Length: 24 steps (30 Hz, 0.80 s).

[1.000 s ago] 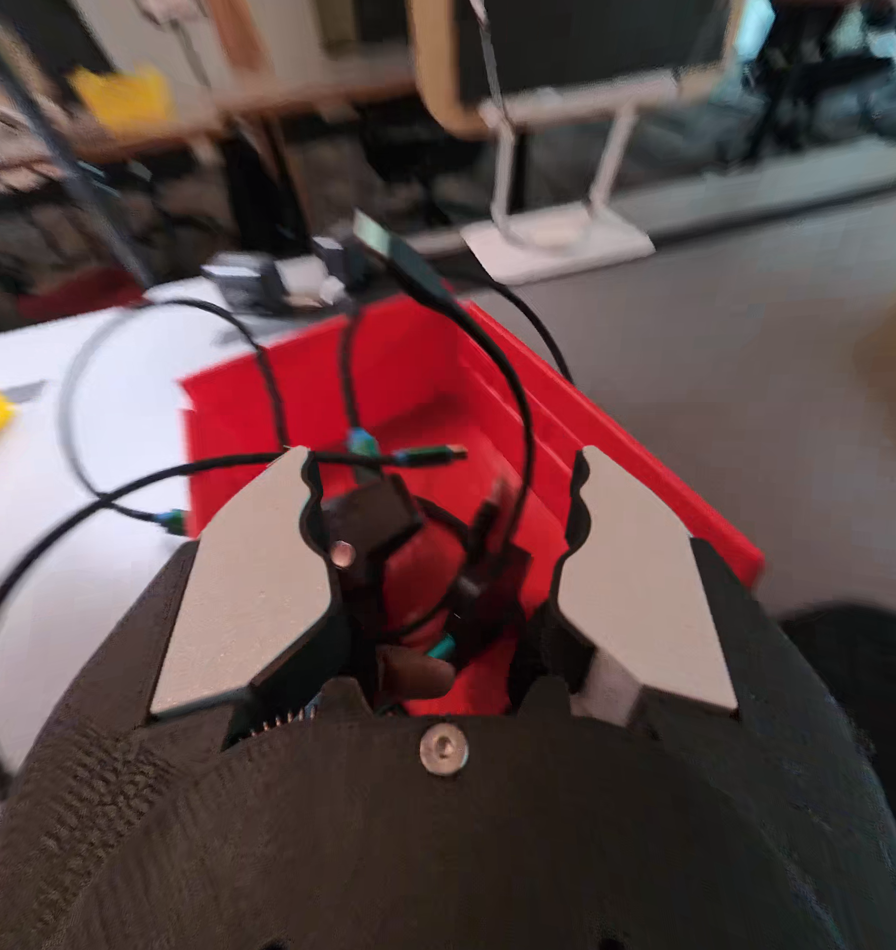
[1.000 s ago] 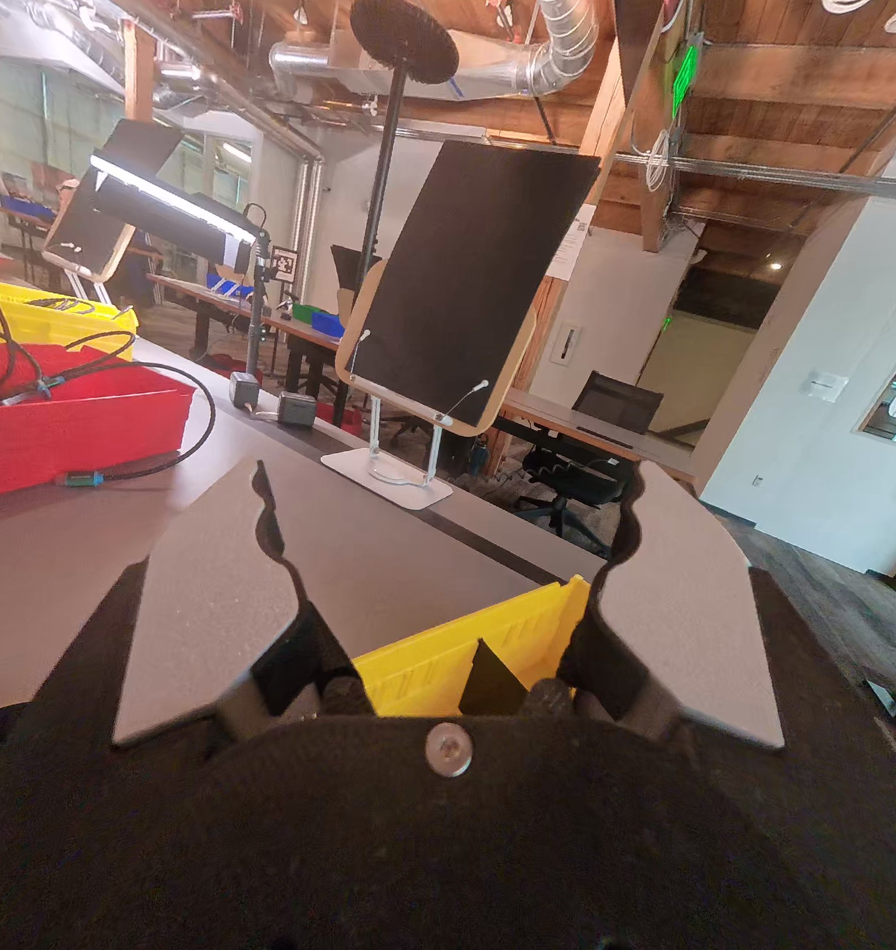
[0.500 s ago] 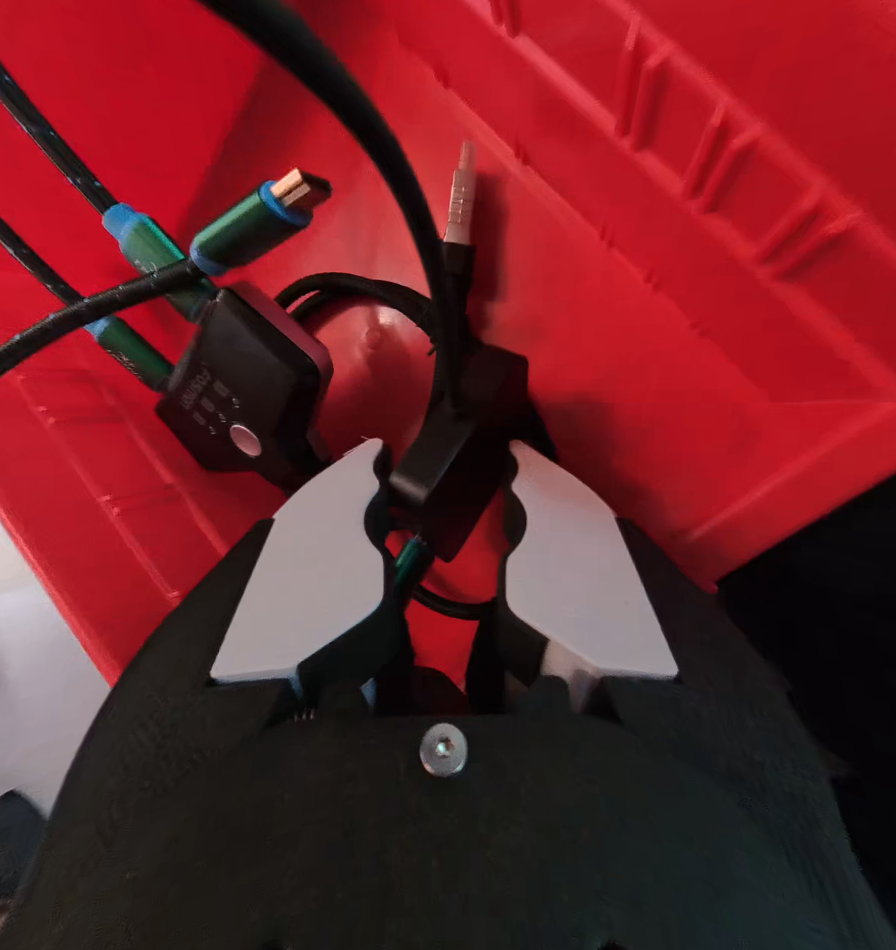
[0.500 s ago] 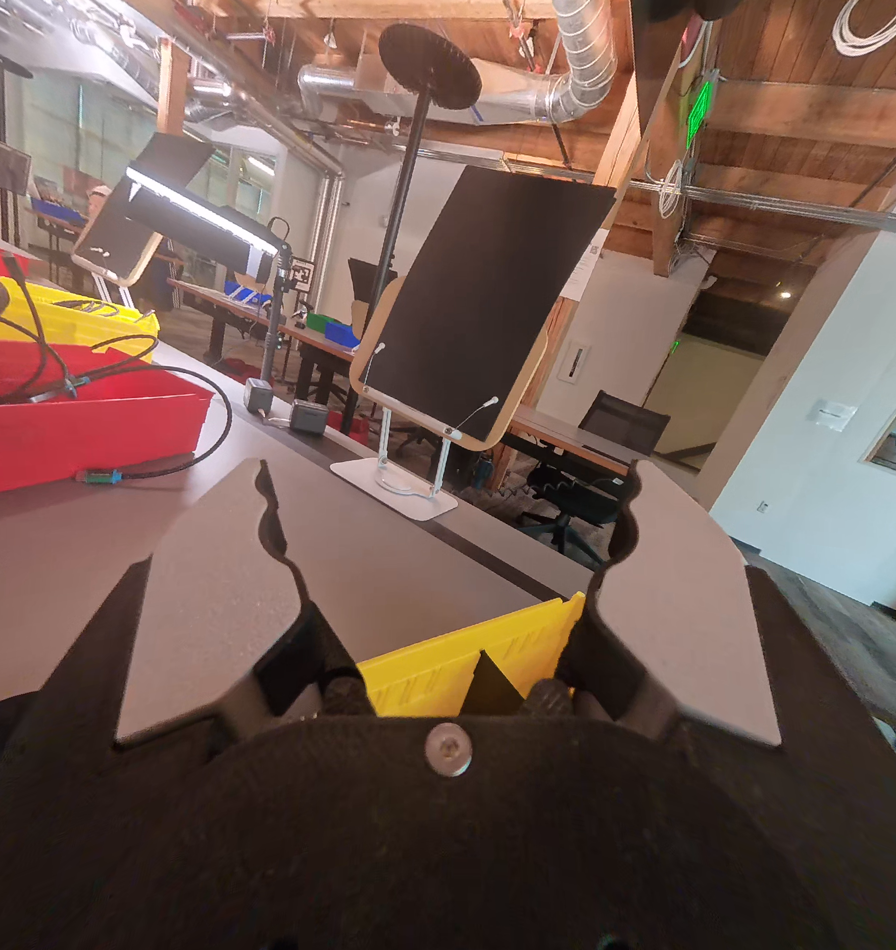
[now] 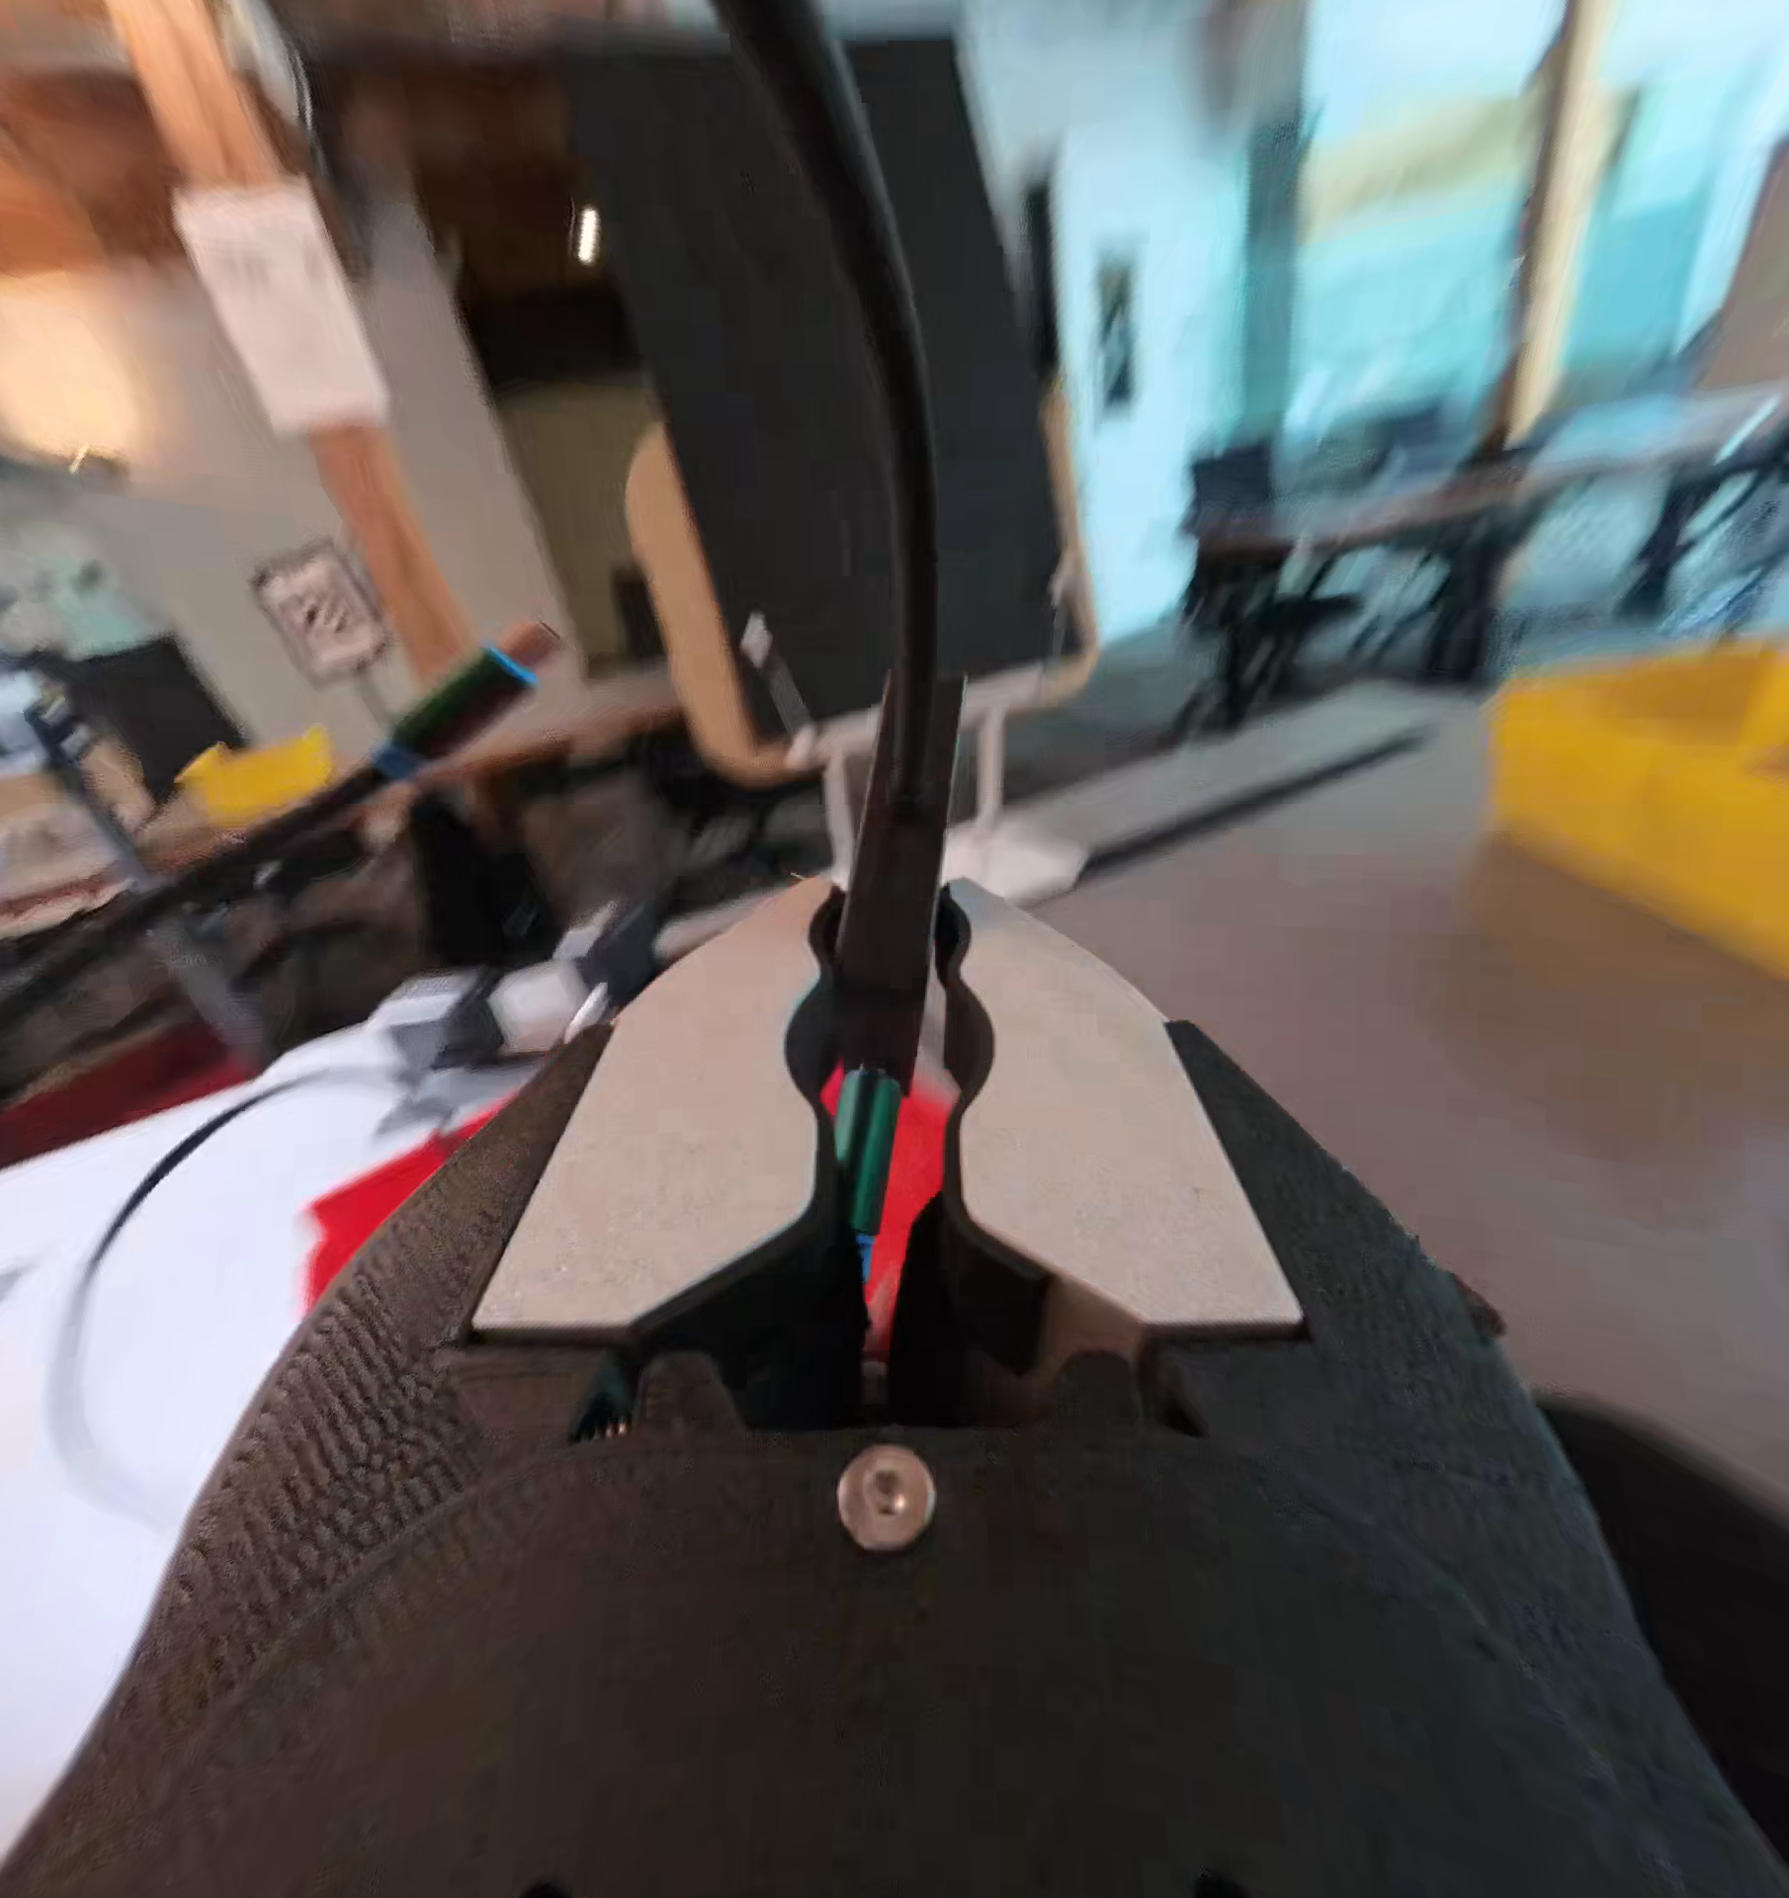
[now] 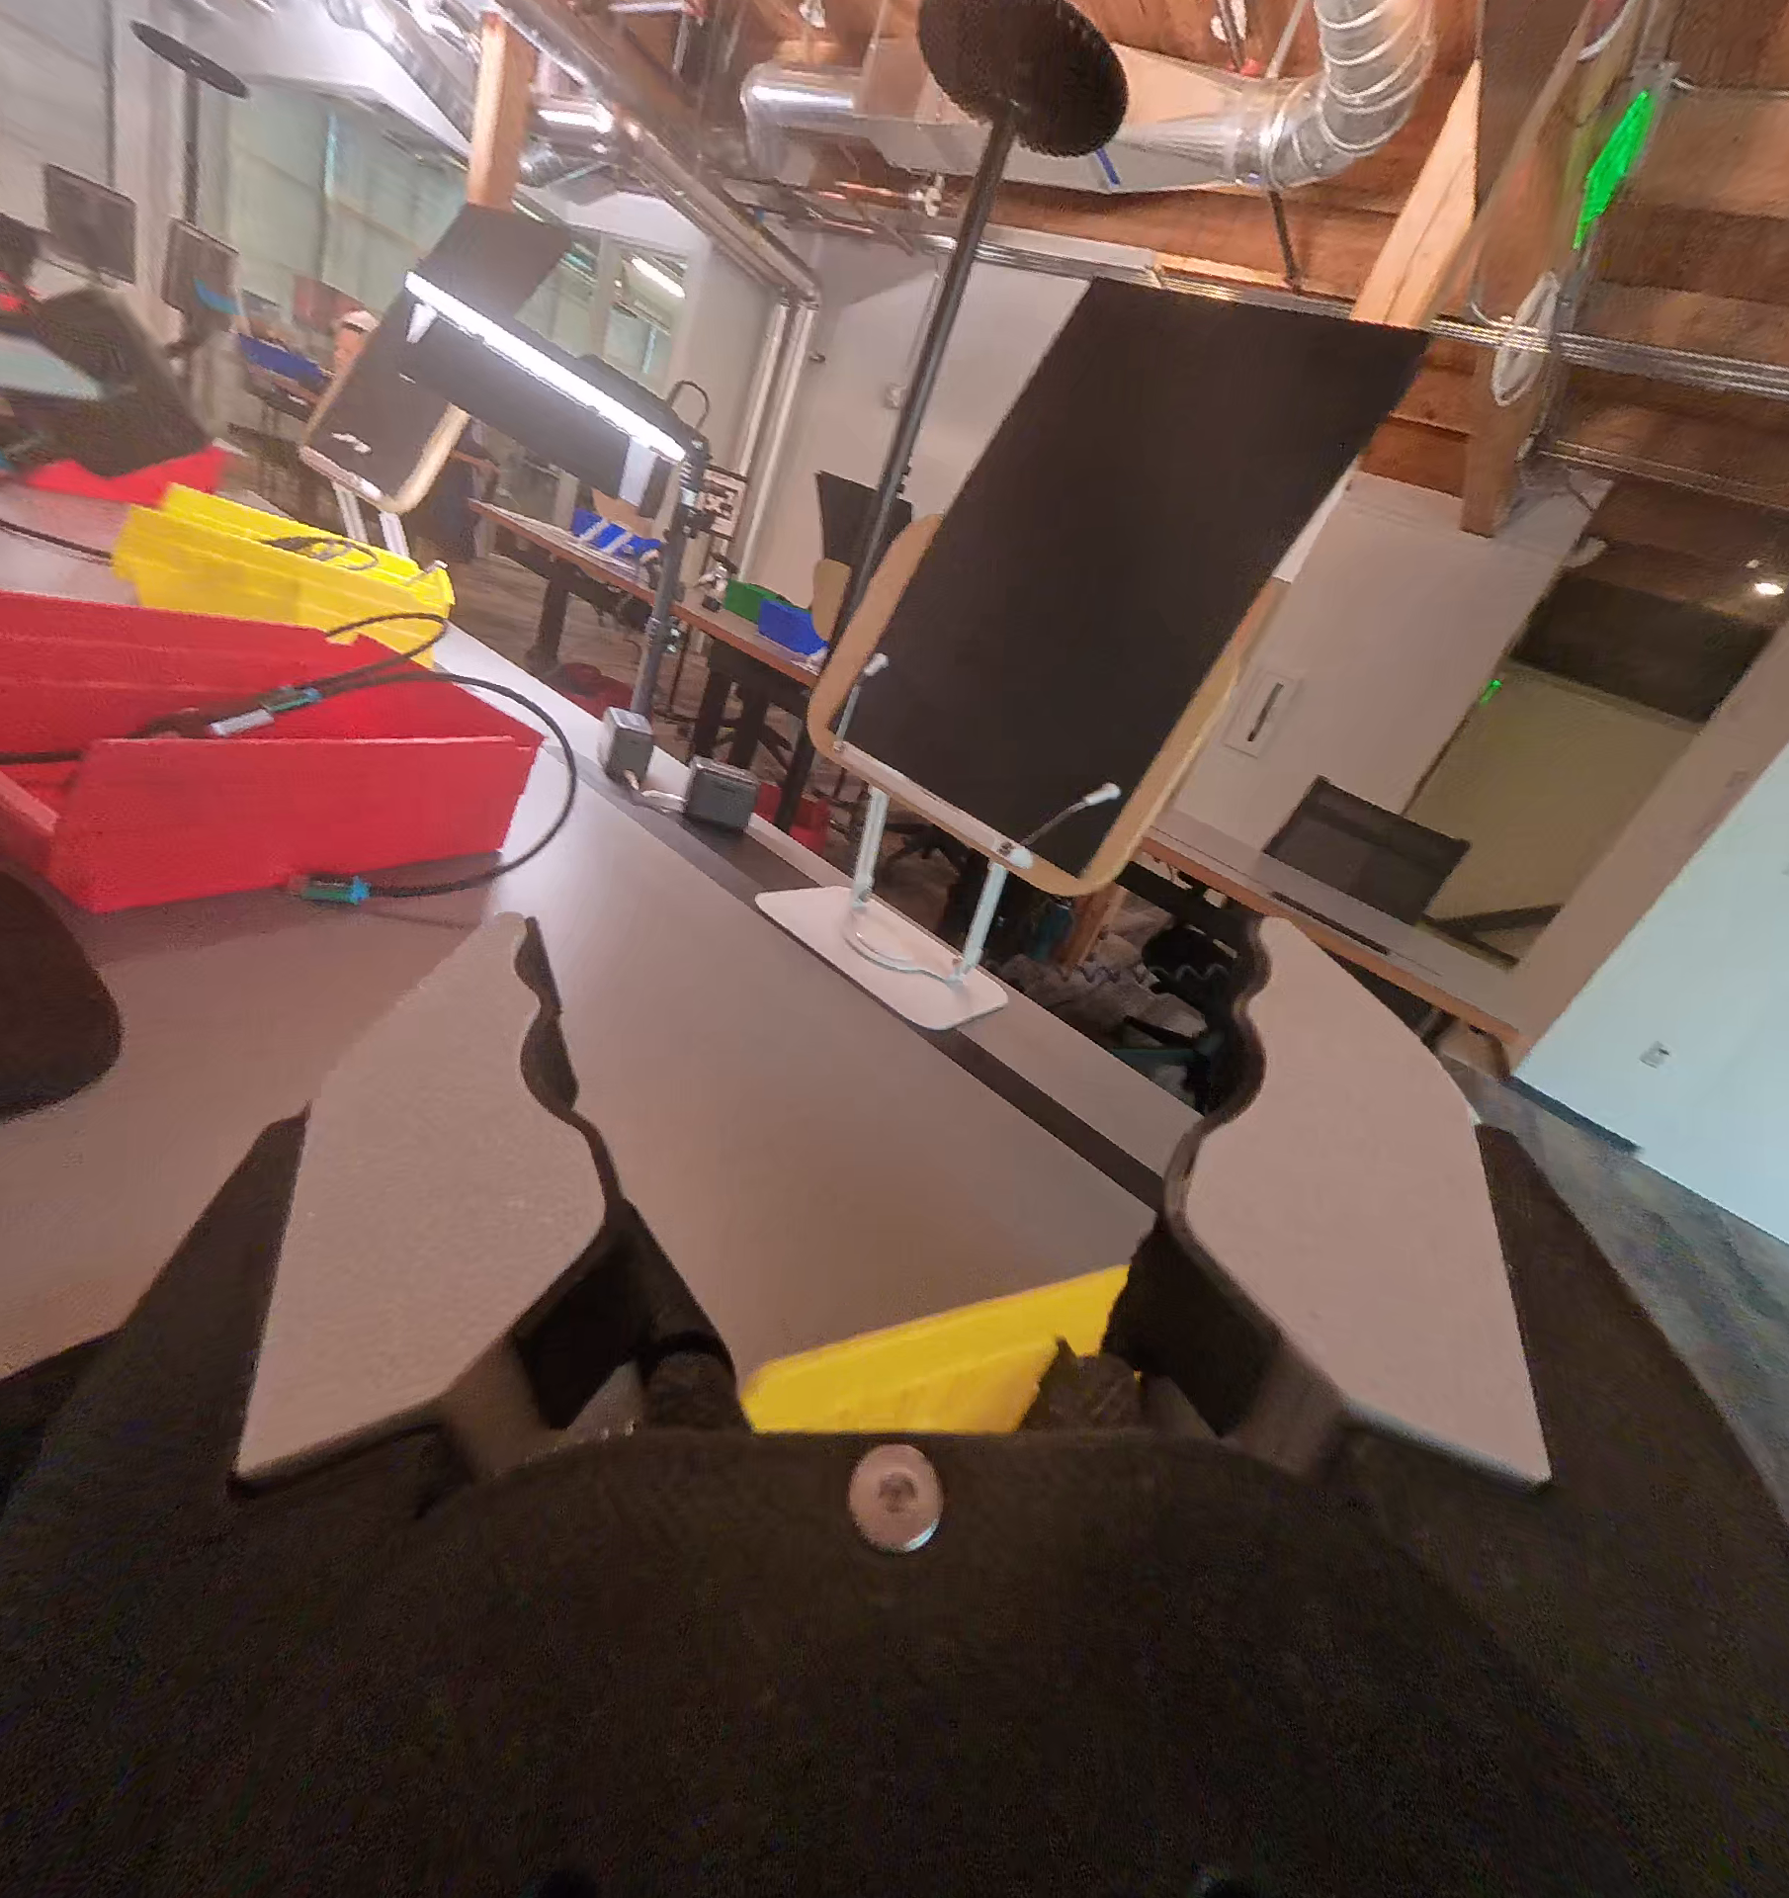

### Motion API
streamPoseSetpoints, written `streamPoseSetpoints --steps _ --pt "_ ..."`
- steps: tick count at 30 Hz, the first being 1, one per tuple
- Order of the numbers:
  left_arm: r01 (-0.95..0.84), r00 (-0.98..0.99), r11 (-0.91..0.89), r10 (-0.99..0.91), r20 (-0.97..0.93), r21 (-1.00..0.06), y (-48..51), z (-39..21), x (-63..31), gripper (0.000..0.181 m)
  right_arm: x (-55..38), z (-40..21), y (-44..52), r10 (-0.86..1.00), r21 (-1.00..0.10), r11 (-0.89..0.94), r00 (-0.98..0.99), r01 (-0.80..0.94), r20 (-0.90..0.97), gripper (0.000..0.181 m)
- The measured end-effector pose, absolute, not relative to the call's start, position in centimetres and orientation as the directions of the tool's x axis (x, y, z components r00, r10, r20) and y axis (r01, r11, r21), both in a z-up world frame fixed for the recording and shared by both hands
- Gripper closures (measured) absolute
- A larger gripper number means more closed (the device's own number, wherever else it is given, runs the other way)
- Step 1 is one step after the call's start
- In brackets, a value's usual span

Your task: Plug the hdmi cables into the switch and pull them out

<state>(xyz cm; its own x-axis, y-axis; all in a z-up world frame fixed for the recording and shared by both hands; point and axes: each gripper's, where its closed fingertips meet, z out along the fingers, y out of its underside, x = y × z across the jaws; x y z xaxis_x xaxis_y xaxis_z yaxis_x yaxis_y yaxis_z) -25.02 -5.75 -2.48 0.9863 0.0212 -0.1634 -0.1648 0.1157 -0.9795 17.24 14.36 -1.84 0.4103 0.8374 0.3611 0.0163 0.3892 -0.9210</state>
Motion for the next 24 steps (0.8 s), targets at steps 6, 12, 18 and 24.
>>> streamPoseSetpoints --steps 6,12,18,24 --pt "0.257 0.903 0.495 -0.429 0.024 -0.830 -7.5 4.1 -17.7 0.166 11.2 -2.1 11.2 0.952 -0.953 0.273 0.178 -0.134 0.248 0.063" --pt "0.599 0.649 0.466 -0.759 0.054 -0.652 -8.6 6.3 -10.3 0.168 3.6 -2.4 2.5 0.968 -0.957 0.053 -0.221 -0.285 0.119 0.077" --pt "0.698 0.483 0.315 -0.870 0.099 -0.643 -7.1 5.1 -3.8 0.168 0.3 -2.3 -5.4 0.905 -0.922 -0.054 -0.408 -0.384 0.117 0.122" --pt "0.681 0.438 0.230 -0.889 0.134 -0.696 -4.8 2.6 0.0 0.168 -0.1 -1.6 -5.5 0.911 -0.883 -0.193 -0.412 -0.427 0.001 0.149"
